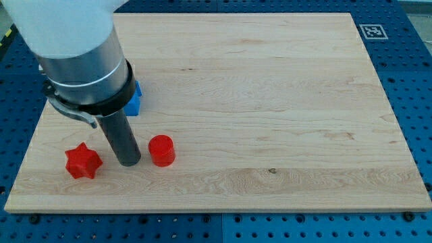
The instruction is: Move the red circle parallel to the red star
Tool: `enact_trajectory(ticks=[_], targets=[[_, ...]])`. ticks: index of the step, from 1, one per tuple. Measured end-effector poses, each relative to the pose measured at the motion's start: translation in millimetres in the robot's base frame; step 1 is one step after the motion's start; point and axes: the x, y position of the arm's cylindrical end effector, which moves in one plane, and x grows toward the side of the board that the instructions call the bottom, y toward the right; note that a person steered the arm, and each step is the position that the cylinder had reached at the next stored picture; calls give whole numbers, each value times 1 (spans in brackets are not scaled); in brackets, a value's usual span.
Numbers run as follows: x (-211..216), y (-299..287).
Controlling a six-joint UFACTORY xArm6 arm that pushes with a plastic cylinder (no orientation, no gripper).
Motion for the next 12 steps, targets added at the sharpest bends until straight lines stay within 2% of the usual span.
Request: enact_trajectory(ticks=[2, 4, 5, 6, 8, 12], targets=[[8, 68], [9, 71], [6, 48], [-19, 47], [5, 94], [7, 117]])
